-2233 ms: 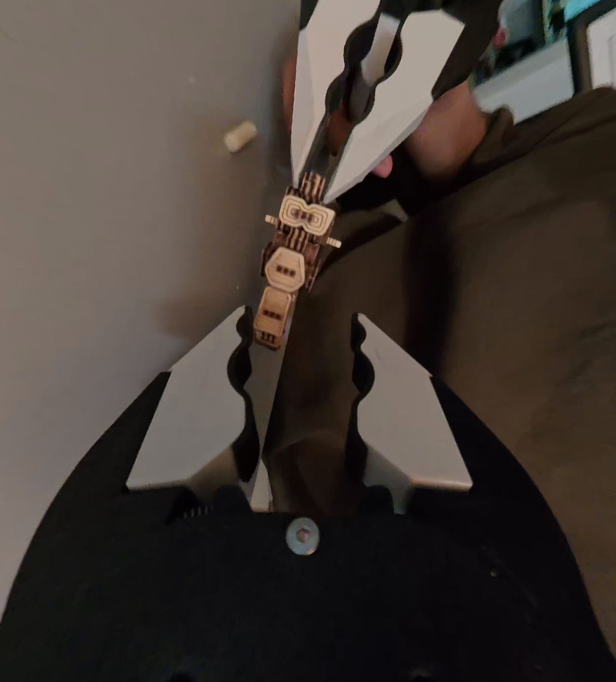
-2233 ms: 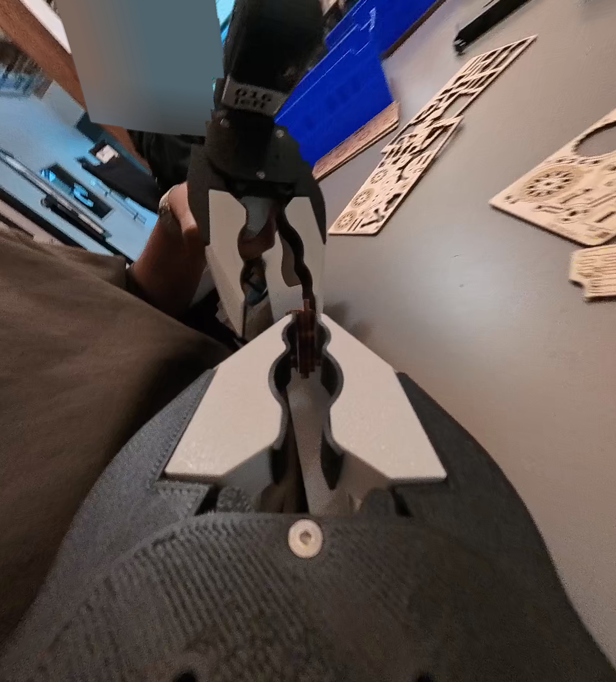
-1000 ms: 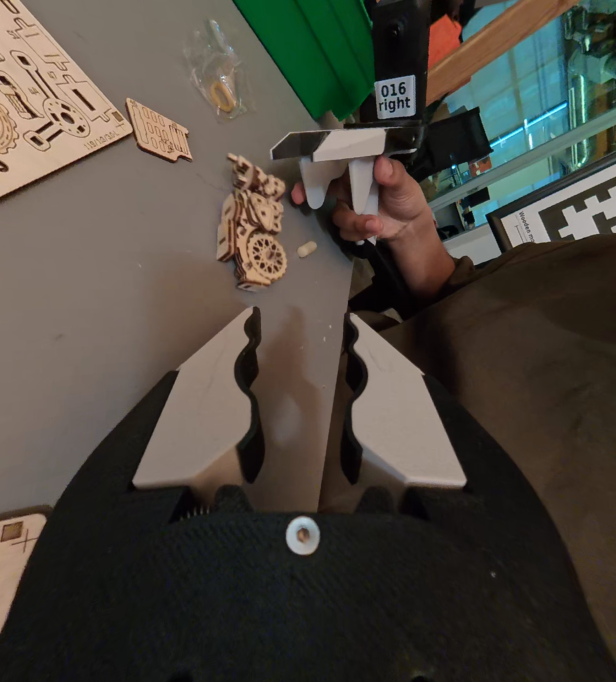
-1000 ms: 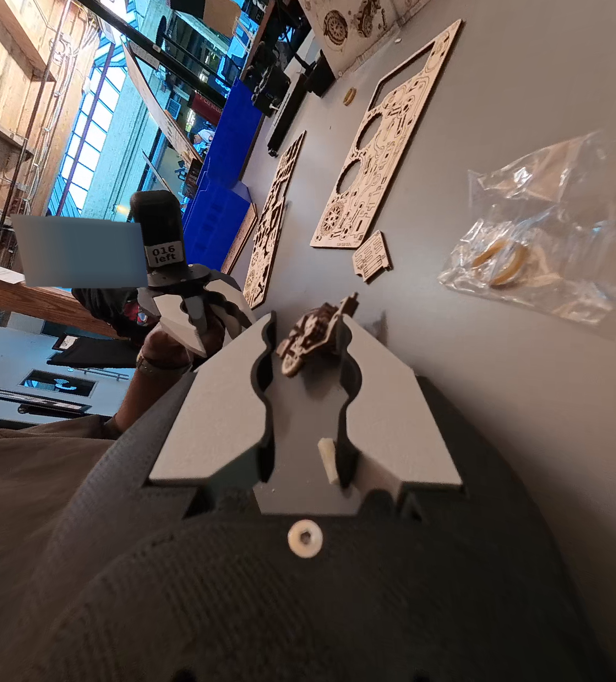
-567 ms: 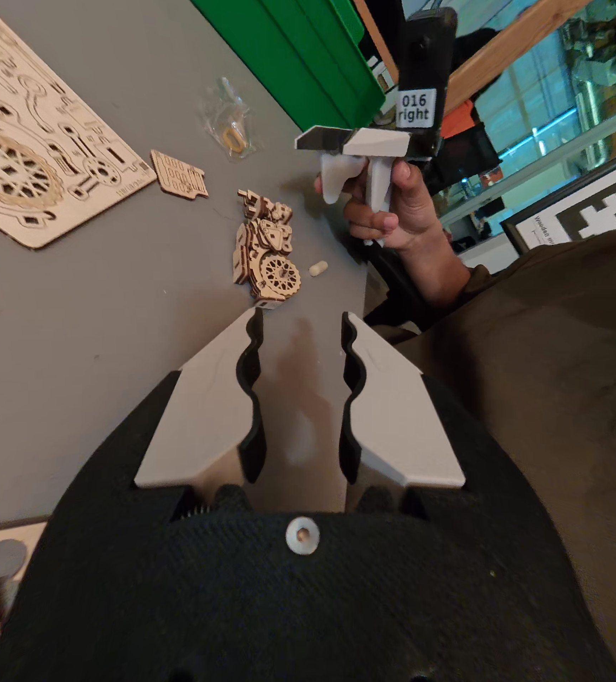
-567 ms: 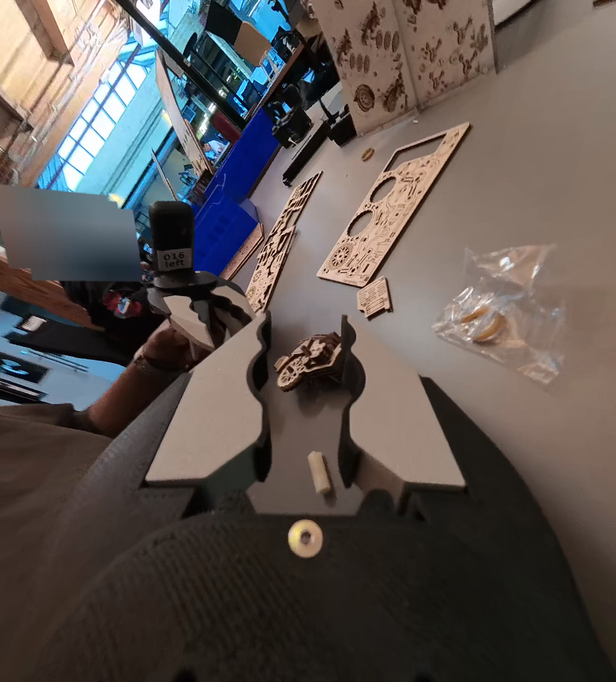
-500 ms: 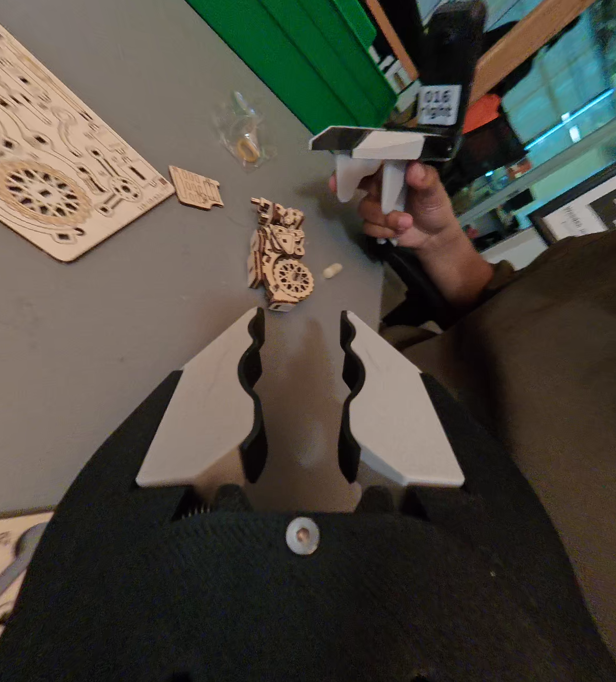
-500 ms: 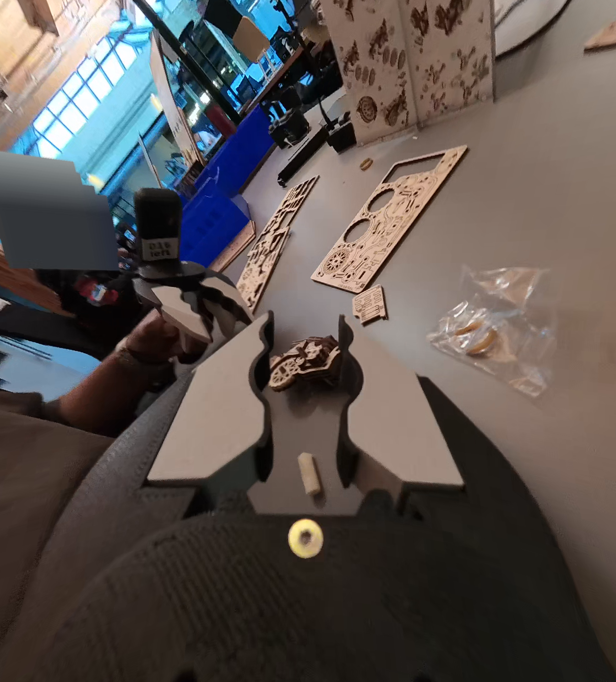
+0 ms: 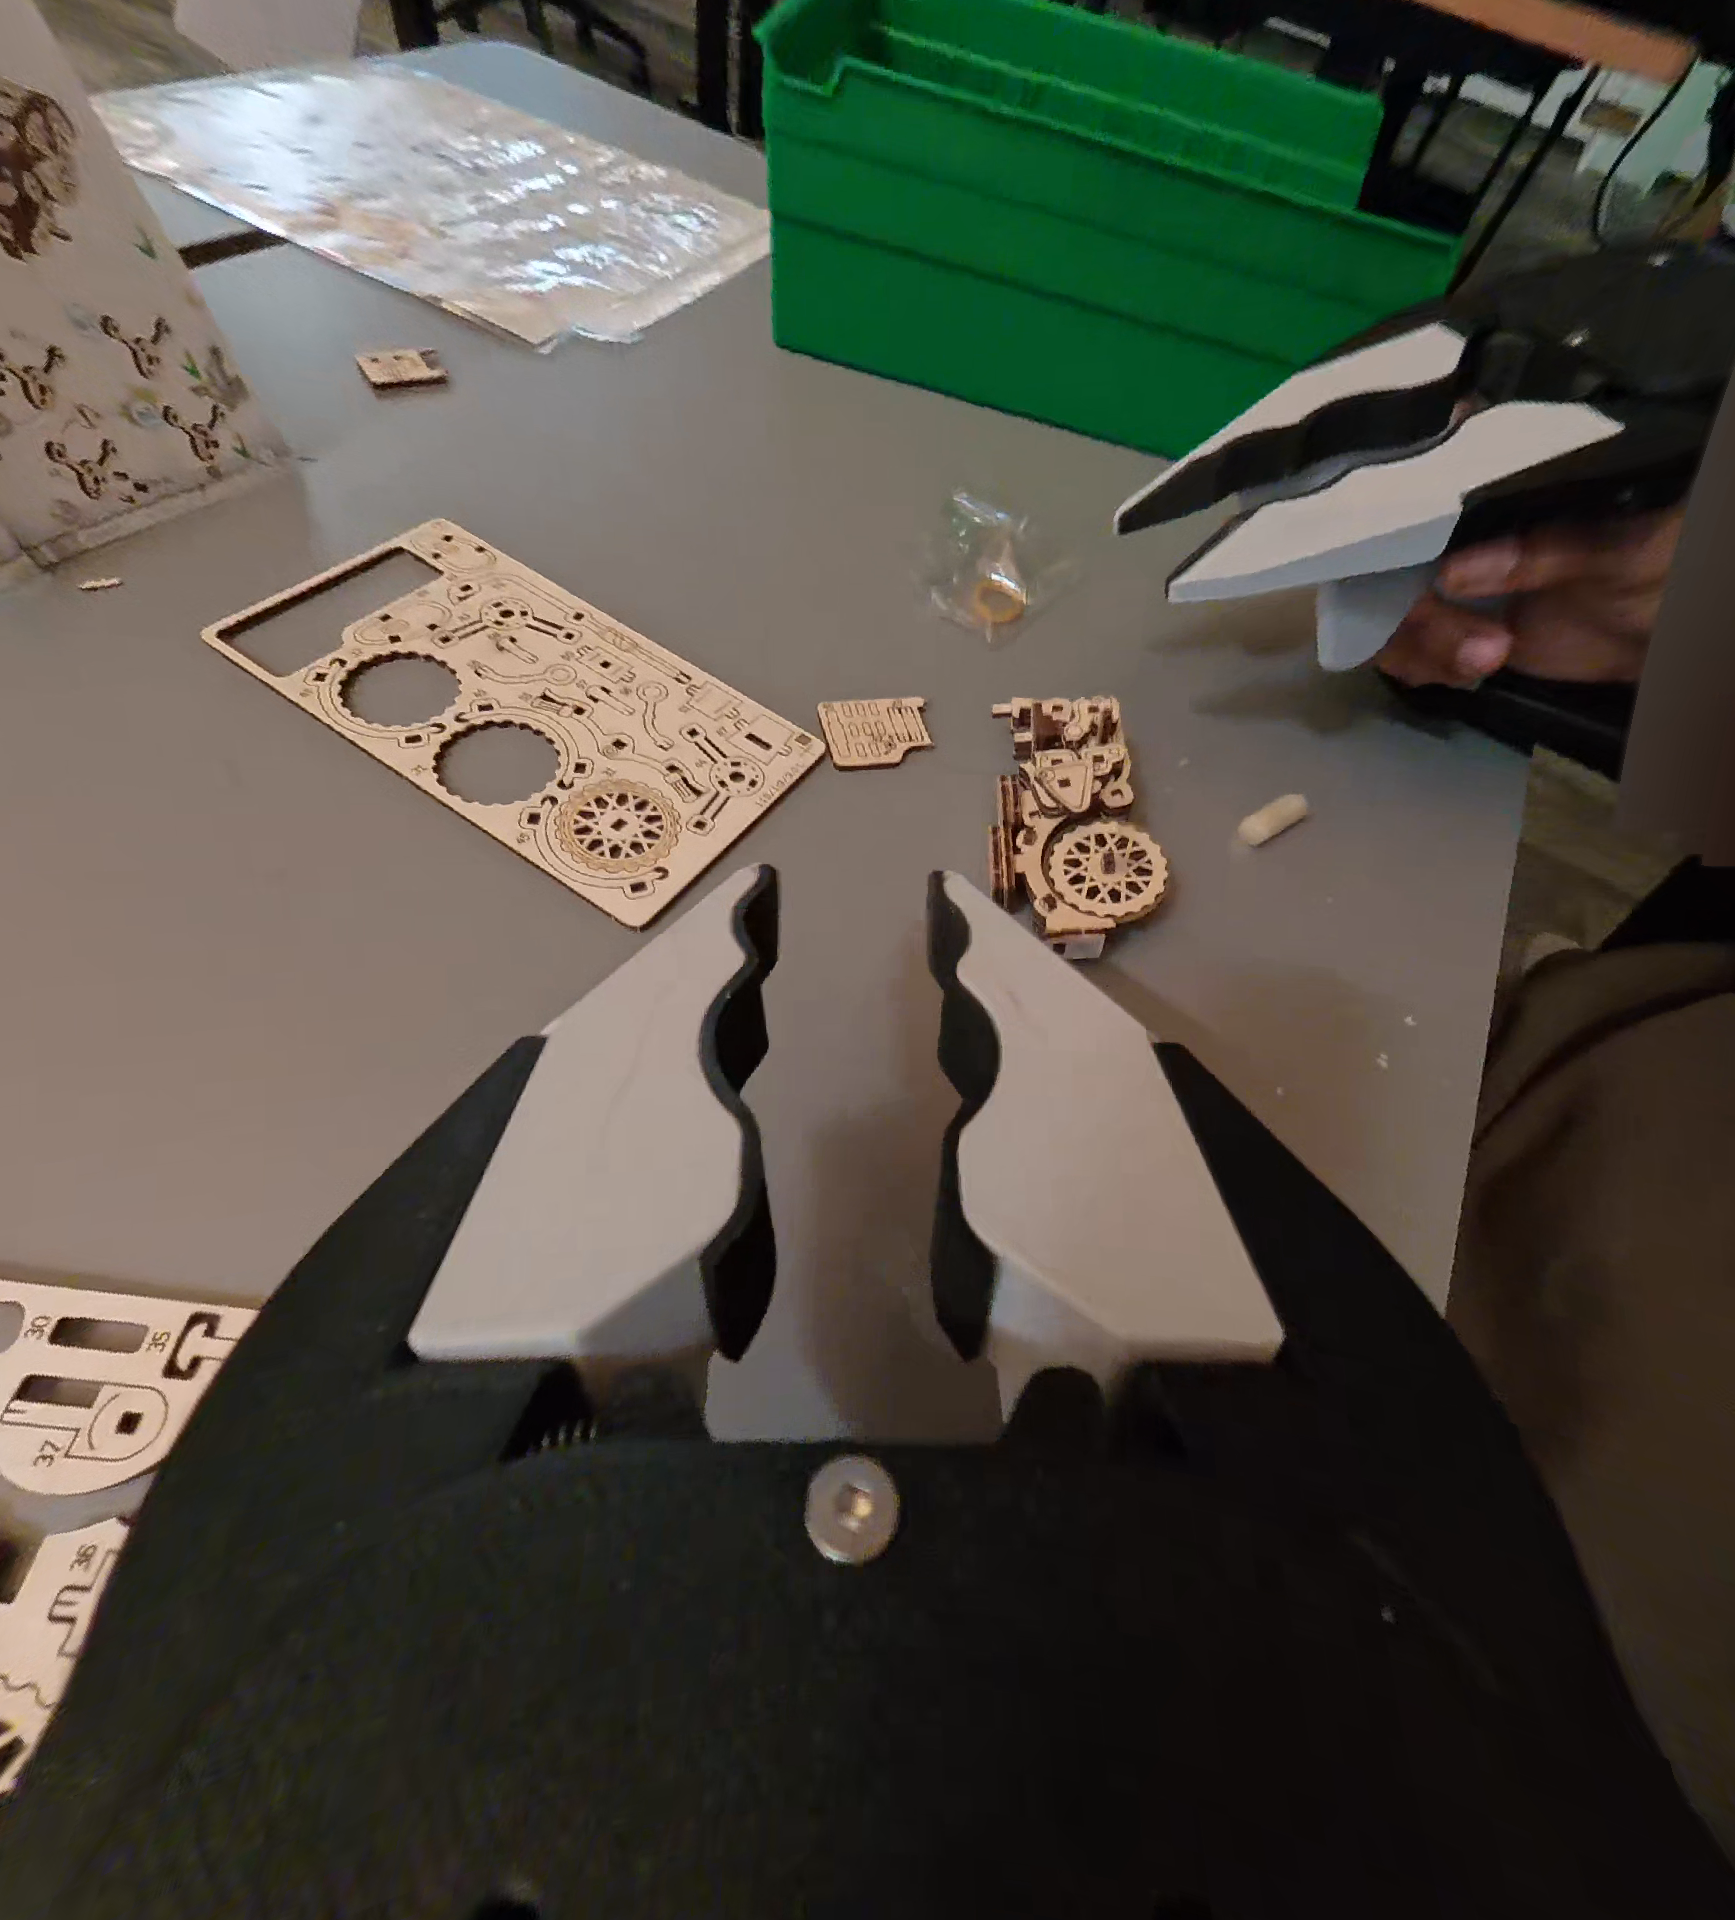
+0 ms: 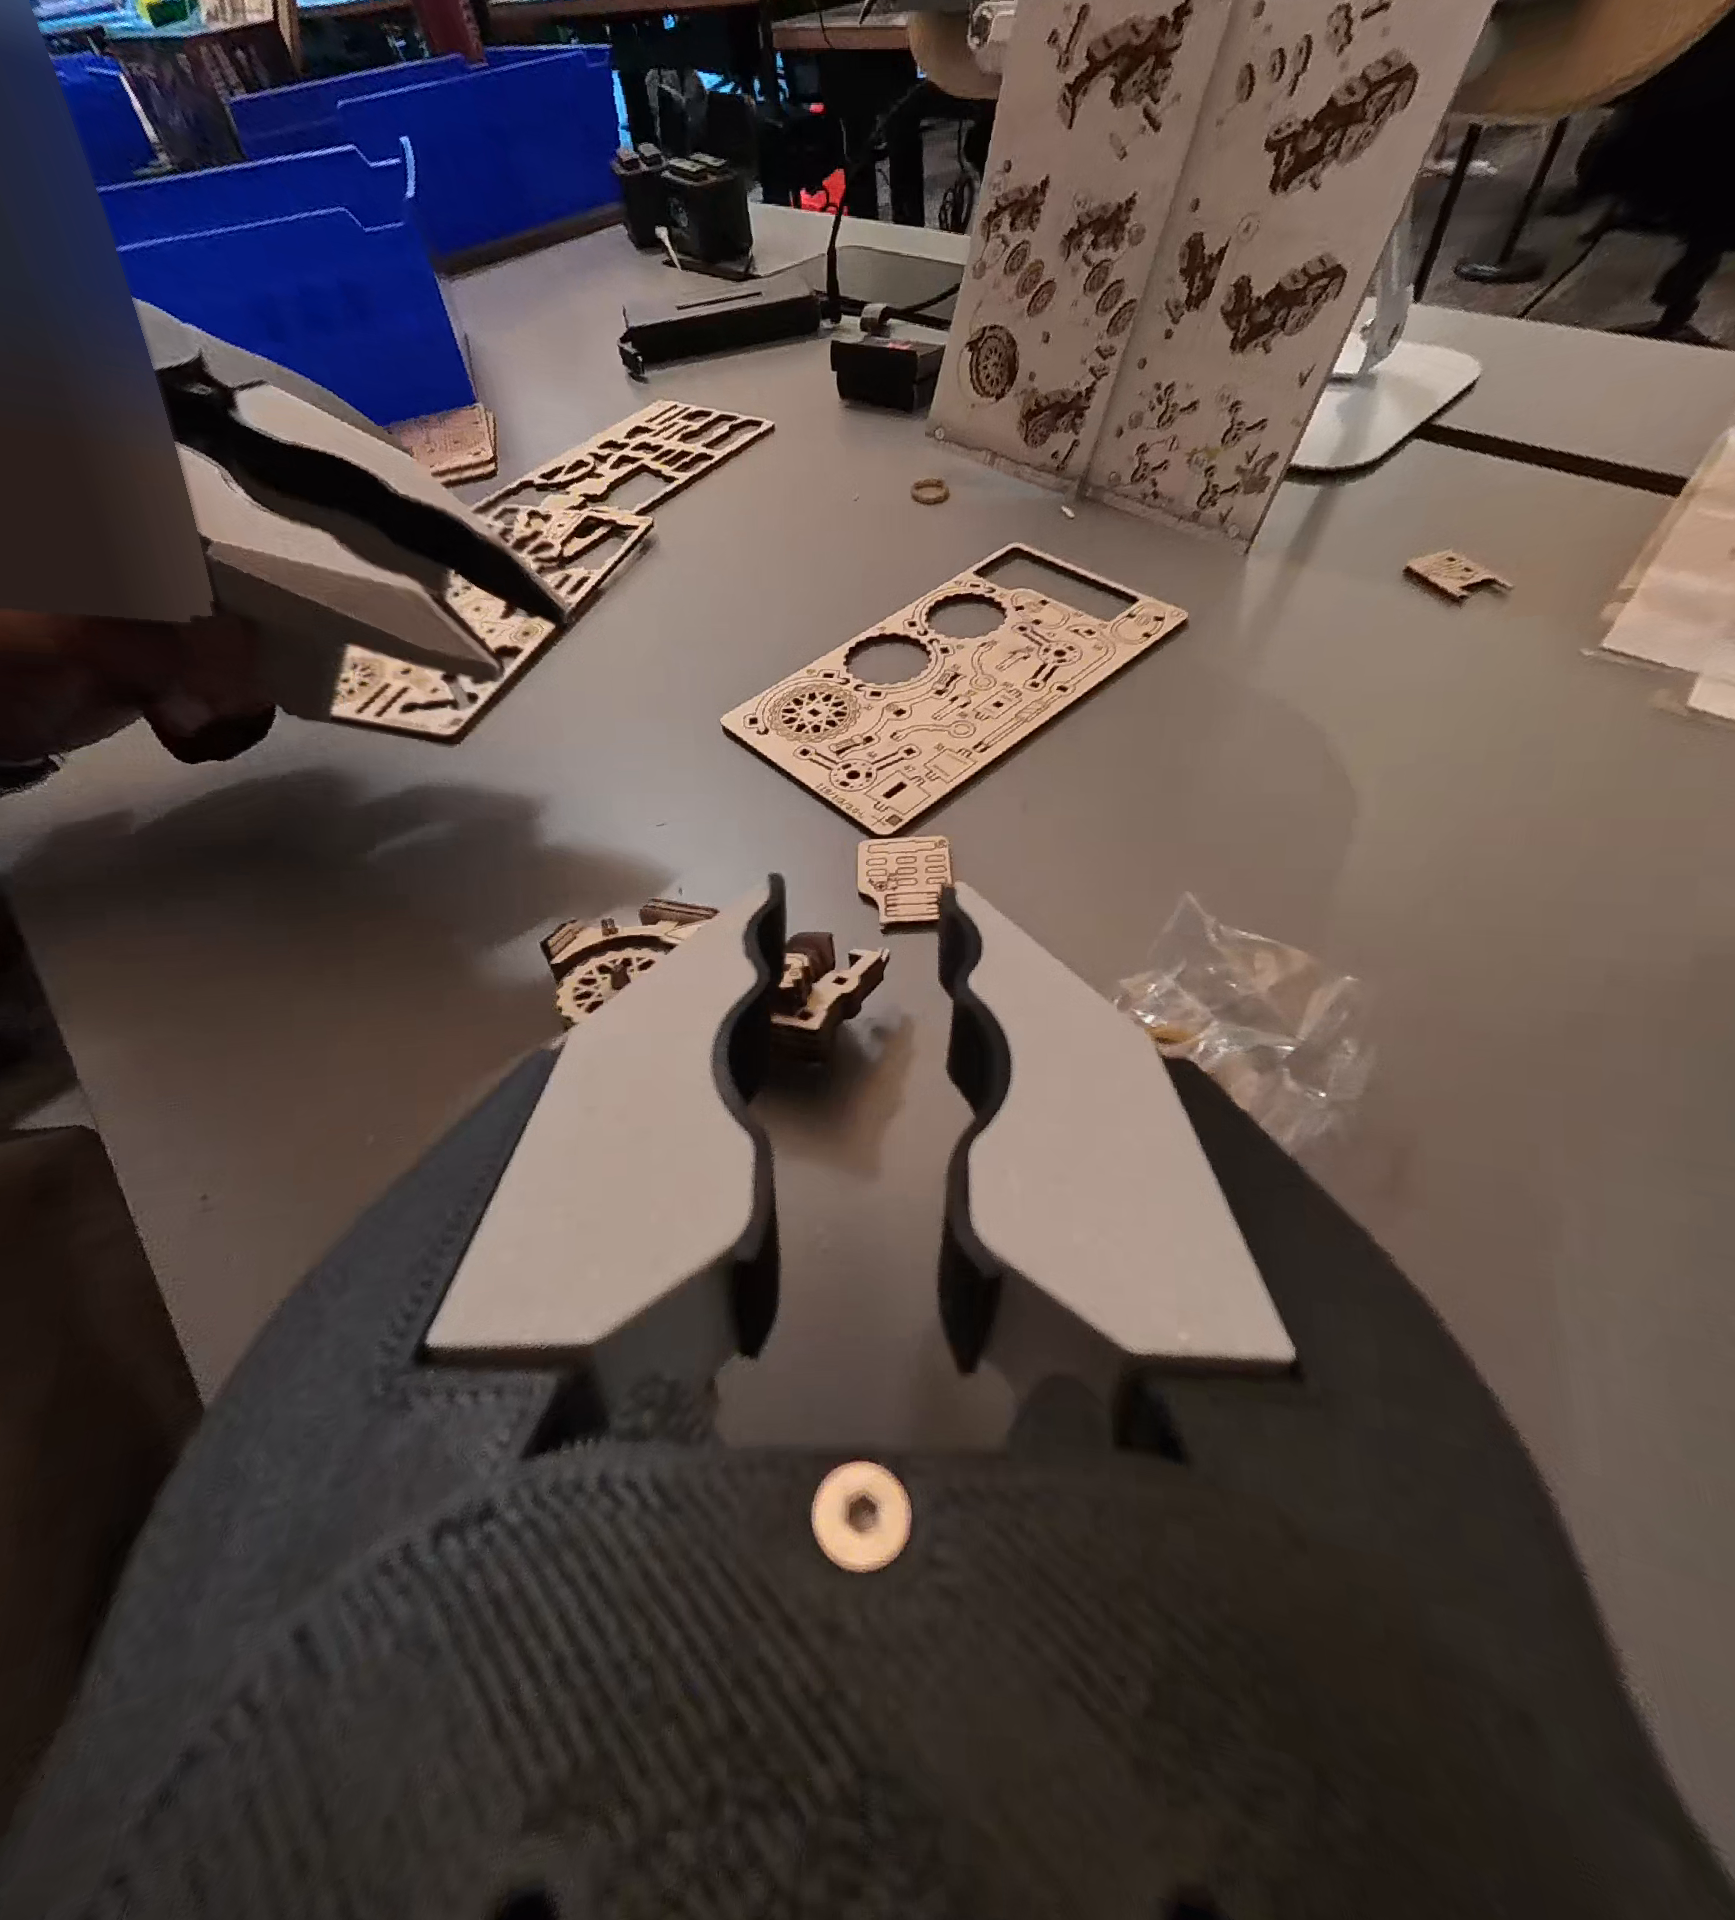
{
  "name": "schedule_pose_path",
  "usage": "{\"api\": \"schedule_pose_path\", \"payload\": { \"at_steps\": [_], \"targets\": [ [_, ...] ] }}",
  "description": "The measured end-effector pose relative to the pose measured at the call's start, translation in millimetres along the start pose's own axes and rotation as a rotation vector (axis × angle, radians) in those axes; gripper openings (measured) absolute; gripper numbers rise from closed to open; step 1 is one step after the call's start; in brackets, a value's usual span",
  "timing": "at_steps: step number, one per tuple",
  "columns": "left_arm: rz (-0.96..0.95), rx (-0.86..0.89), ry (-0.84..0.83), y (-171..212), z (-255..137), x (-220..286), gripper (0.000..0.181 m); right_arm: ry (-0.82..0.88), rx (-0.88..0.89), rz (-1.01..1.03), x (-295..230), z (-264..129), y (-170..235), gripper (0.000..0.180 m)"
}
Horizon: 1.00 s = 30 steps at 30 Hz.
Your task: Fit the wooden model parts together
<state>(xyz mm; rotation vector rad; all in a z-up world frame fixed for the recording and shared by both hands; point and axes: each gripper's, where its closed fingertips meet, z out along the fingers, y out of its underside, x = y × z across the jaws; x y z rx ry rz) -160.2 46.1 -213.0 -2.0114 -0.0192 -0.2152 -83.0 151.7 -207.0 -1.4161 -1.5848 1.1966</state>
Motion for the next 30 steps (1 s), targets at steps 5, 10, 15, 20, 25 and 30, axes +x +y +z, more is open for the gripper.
{"api": "schedule_pose_path", "payload": {
  "at_steps": [5,10,15,20,25,30],
  "targets": [
    [0.025,0.049,0.019,-8.1,-7.7,3.5,0.000,-0.030,0.003,0.100,4.1,0.8,1.9,0.028],
    [0.054,0.058,-0.056,-9.0,-9.0,-7.5,0.000,-0.061,0.003,0.176,5.0,2.9,3.8,0.028],
    [0.068,0.113,-0.170,-14.4,-13.6,-23.3,0.000,-0.069,-0.007,0.184,3.8,5.7,6.0,0.028],
    [0.058,0.203,-0.370,-21.6,-24.9,-48.1,0.000,-0.075,-0.015,0.198,3.2,7.2,7.7,0.028],
    [-0.036,0.216,-0.361,-18.9,-21.2,-48.4,0.000,-0.070,-0.030,0.217,5.1,7.9,10.8,0.027],
    [0.008,0.270,-0.505,-19.6,-32.9,-61.9,0.000,-0.073,-0.034,0.227,4.8,8.0,11.6,0.027]
  ]
}}
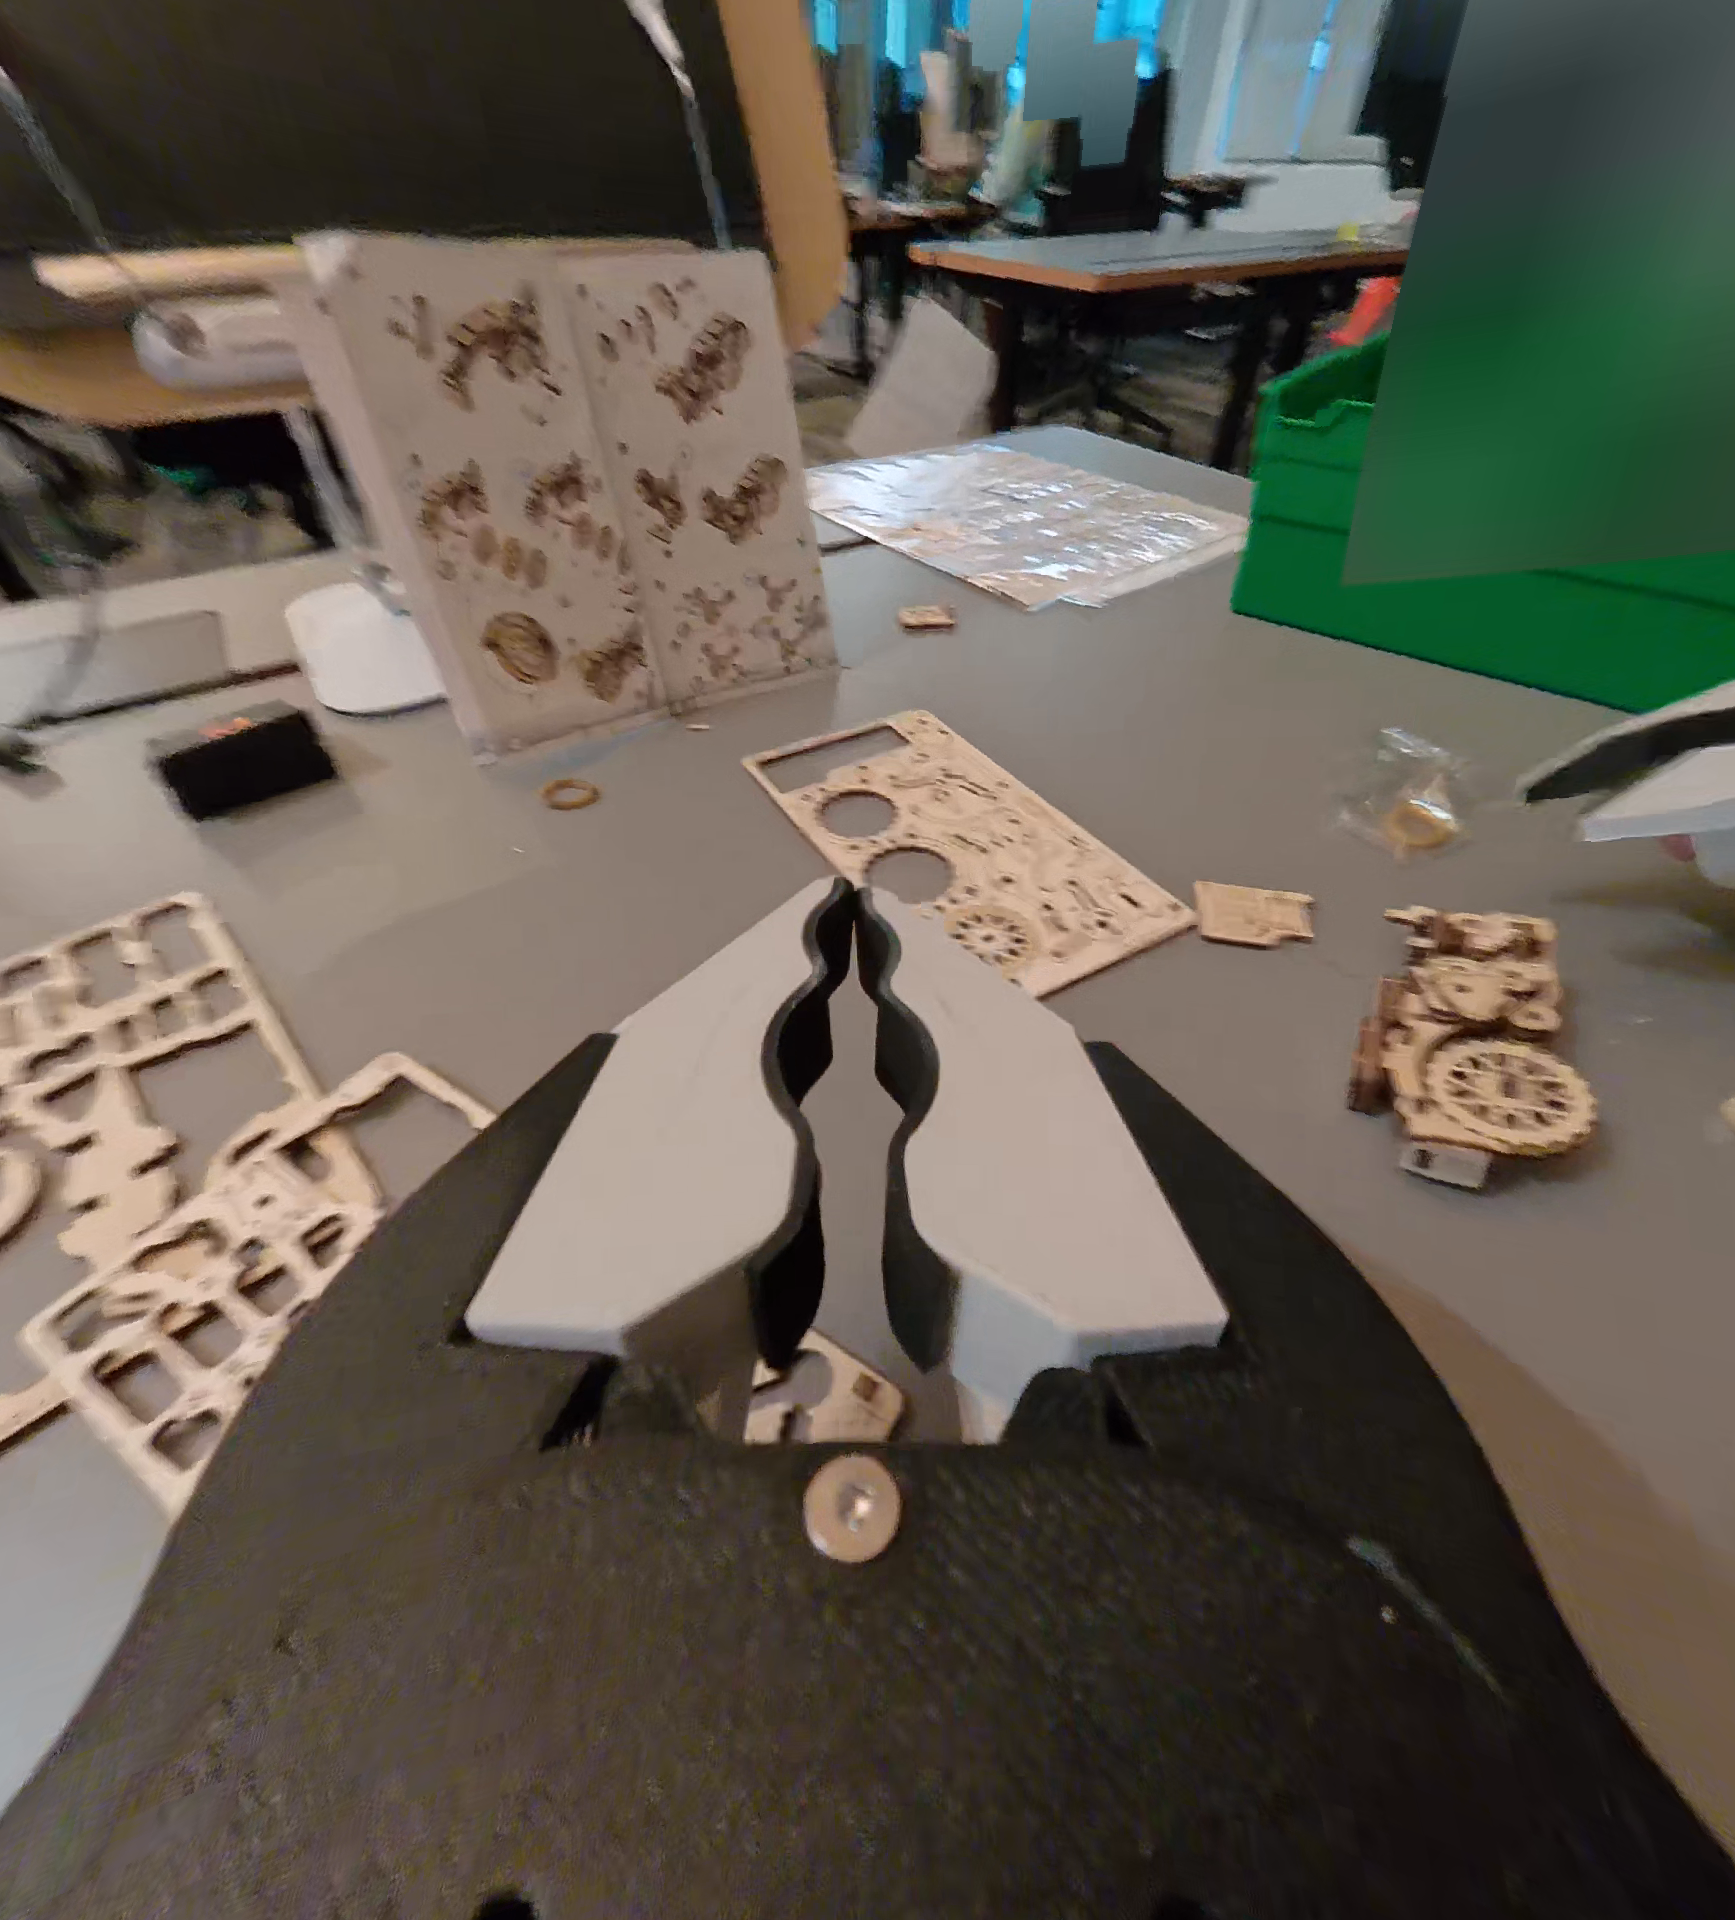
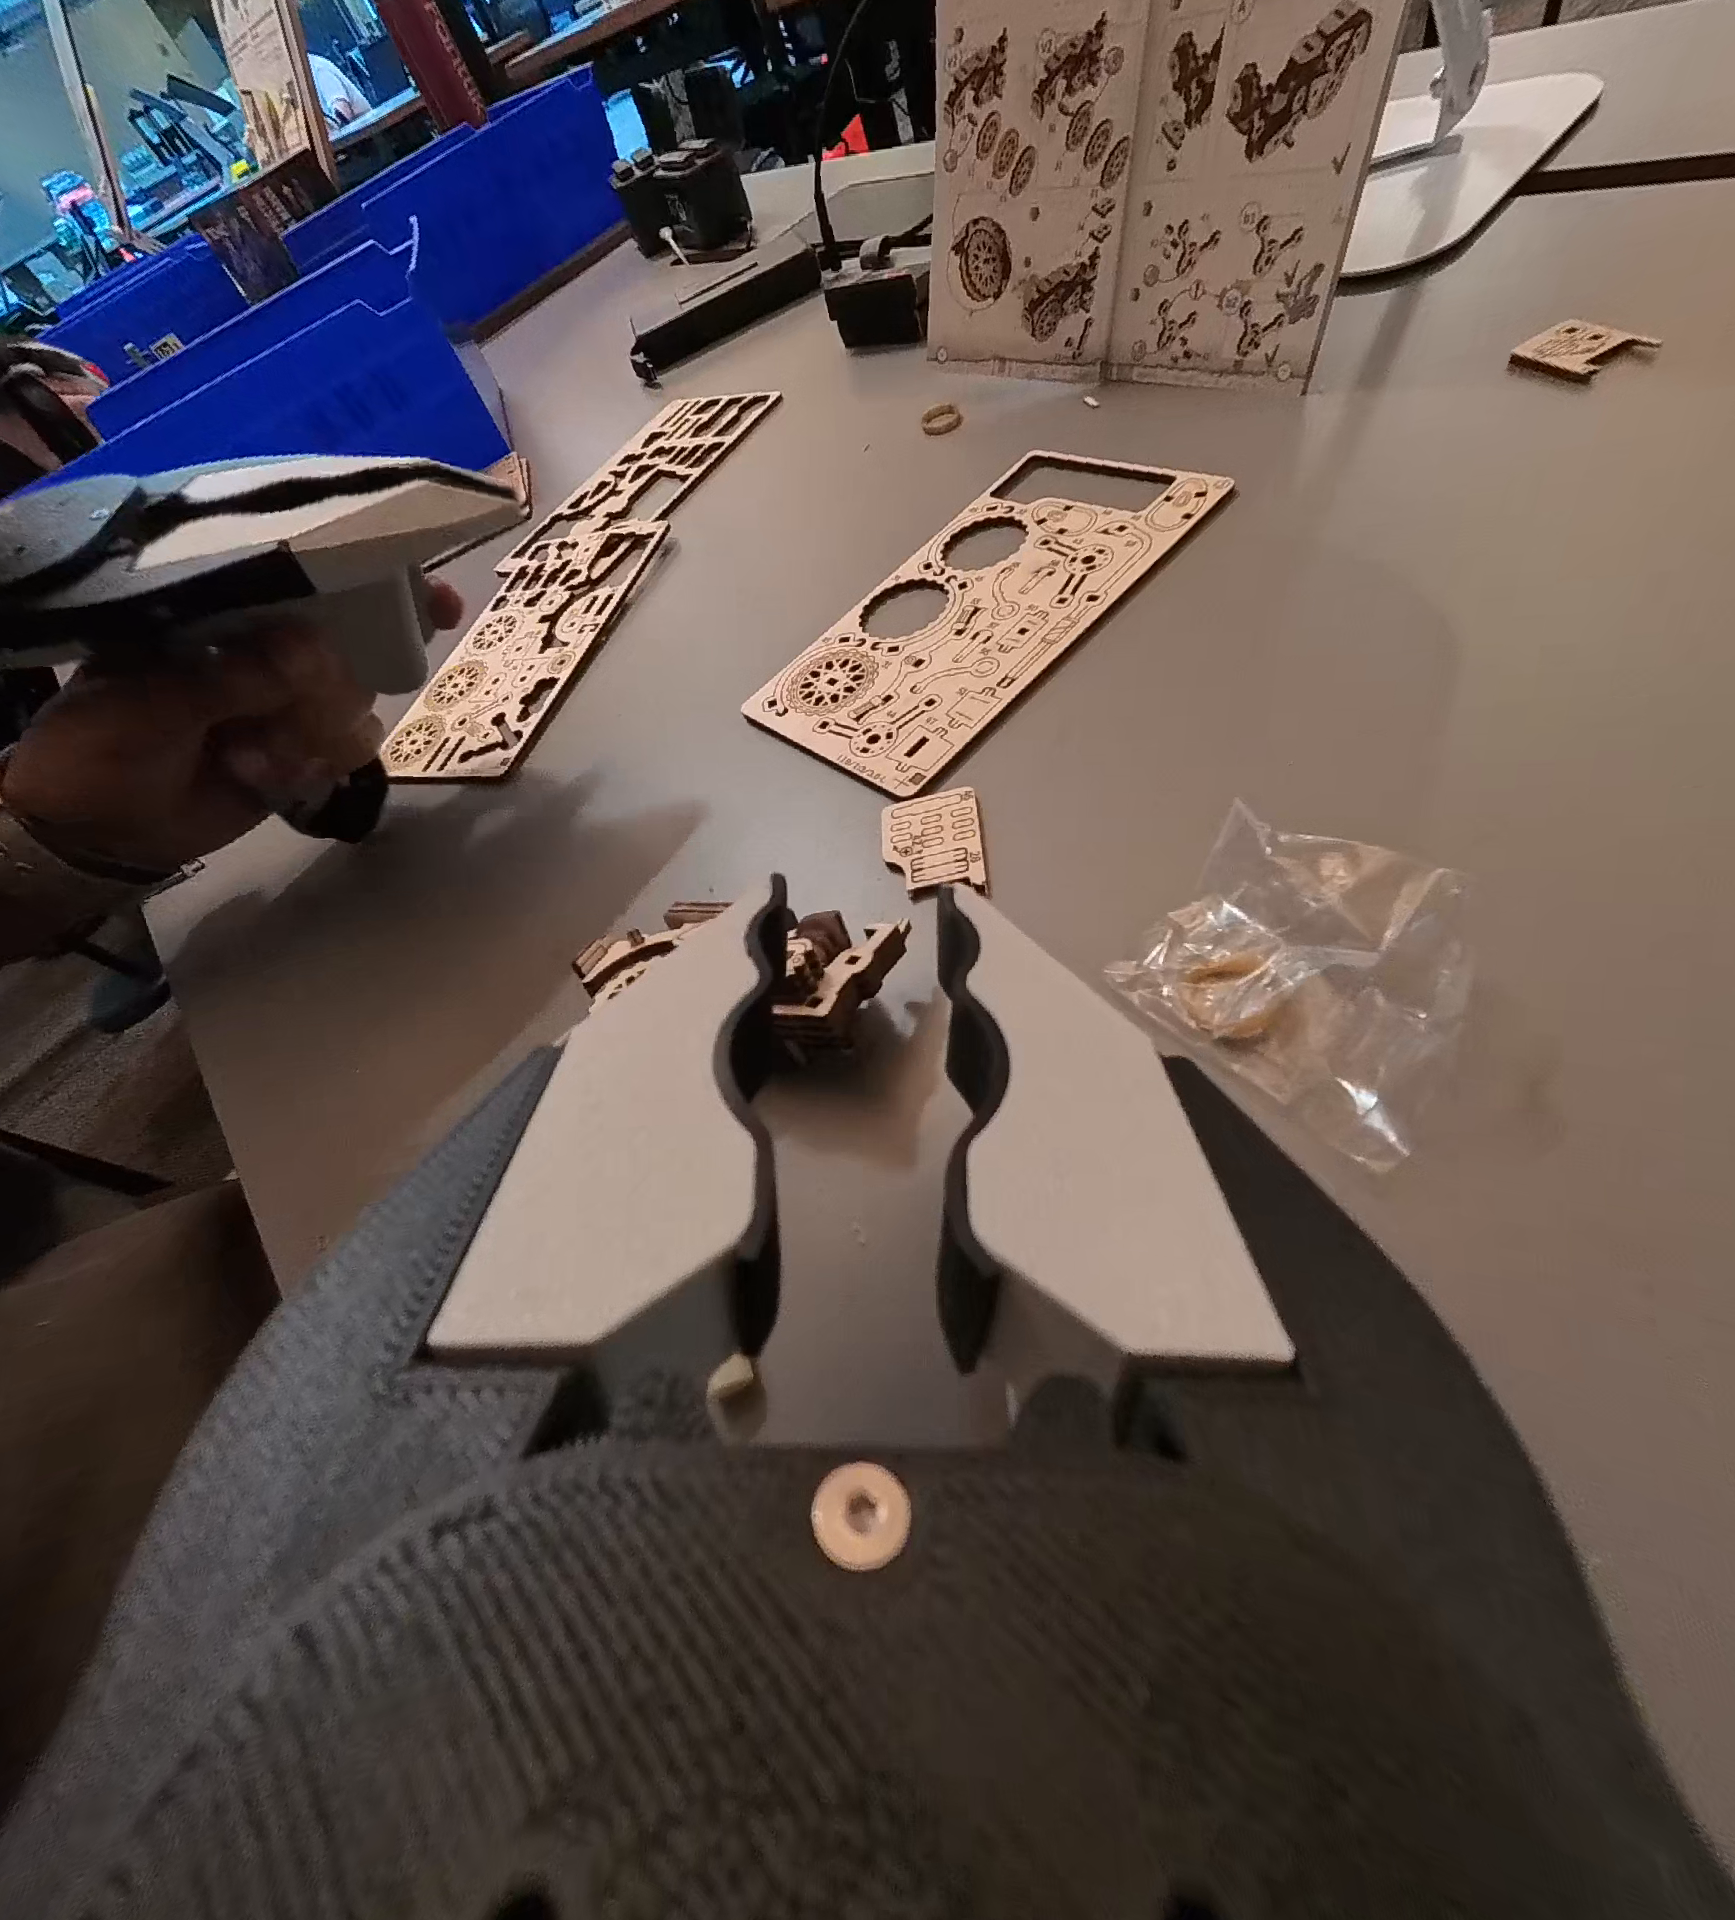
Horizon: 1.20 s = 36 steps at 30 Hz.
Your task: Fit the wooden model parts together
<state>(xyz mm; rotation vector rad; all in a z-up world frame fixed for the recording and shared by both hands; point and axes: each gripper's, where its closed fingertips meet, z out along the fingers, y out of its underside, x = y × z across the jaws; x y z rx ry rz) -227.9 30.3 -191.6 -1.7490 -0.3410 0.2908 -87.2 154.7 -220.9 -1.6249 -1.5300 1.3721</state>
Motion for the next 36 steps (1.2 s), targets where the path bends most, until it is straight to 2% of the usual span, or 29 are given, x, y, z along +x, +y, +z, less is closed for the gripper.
{"api": "schedule_pose_path", "payload": {
  "at_steps": [2,7,13,17,36],
  "targets": [
    [0.024,0.065,-0.067,-7.7,-5.4,-6.3,0.000,0.000,-0.001,0.002,-0.1,0.1,0.2,0.026],
    [-0.056,0.051,0.012,-5.3,-5.0,4.4,0.000,-0.005,-0.004,0.009,-0.5,0.5,0.9,0.026],
    [0.002,0.045,0.019,-4.7,-5.2,8.3,0.000,-0.006,-0.006,0.016,0.1,0.7,1.3,0.026],
    [-0.041,0.029,0.022,-2.4,-5.1,7.2,0.000,-0.010,-0.008,0.024,0.2,1.1,1.7,0.026],
    [-0.106,0.002,-0.001,1.9,-3.2,-2.1,0.016,-0.017,-0.009,0.046,1.3,1.4,1.9,0.026]
  ]
}}
